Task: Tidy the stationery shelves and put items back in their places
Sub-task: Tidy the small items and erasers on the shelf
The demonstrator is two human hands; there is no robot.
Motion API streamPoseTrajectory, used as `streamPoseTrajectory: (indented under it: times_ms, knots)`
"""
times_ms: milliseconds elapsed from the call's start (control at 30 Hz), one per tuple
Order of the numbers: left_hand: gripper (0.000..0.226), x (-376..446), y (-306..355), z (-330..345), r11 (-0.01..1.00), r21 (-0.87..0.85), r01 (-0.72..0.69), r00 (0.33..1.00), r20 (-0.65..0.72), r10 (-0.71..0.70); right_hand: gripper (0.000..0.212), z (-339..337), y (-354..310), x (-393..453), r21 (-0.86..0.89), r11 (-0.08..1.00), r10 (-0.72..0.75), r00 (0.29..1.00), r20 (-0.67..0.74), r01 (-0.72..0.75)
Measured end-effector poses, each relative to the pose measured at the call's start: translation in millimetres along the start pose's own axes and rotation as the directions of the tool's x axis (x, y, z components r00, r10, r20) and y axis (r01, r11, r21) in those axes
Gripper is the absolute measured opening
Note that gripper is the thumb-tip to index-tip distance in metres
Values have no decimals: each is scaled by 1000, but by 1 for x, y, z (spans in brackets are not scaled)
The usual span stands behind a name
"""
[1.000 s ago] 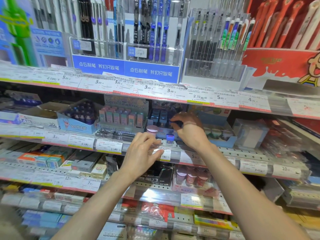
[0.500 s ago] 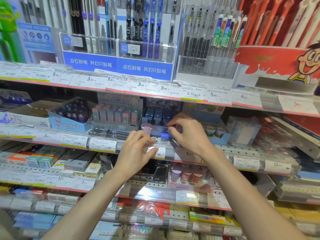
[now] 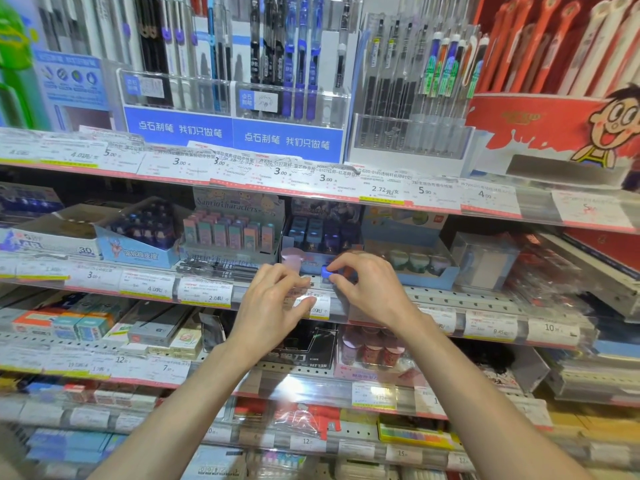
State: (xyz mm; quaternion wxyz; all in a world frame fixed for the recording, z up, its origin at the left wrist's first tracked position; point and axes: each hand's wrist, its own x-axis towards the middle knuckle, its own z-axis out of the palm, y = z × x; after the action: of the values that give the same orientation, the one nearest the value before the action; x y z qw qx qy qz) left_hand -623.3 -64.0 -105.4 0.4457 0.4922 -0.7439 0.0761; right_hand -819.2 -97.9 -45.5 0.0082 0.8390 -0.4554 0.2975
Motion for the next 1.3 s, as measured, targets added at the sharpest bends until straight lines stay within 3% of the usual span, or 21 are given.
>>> streamPoseTrajectory:
  times_ms: [333,467,733,1067,1300]
  knots:
    - [32,0,-1,0,1000,-13,0,1000,-7,0,23,-17,1,12,84,996,54,962,-268,-32]
    - [33,1,-2,0,1000,-21,-2,1000,-5,2,20,-20,4,26,16,999,52,949,-312,-49]
    - [32,0,-2,1,999,-34,-8,1000,-15,8,18,-23,16,40,39,991,136,963,-234,-131]
    - [33,0,-3,1,999,-39,-7,1000,-18,7,24,-33,9,53,17,963,268,962,46,-269]
    - [33,0,-4,2,999,-41,-6,1000,-16,5,20,-33,14,60,119,944,297,950,95,-307]
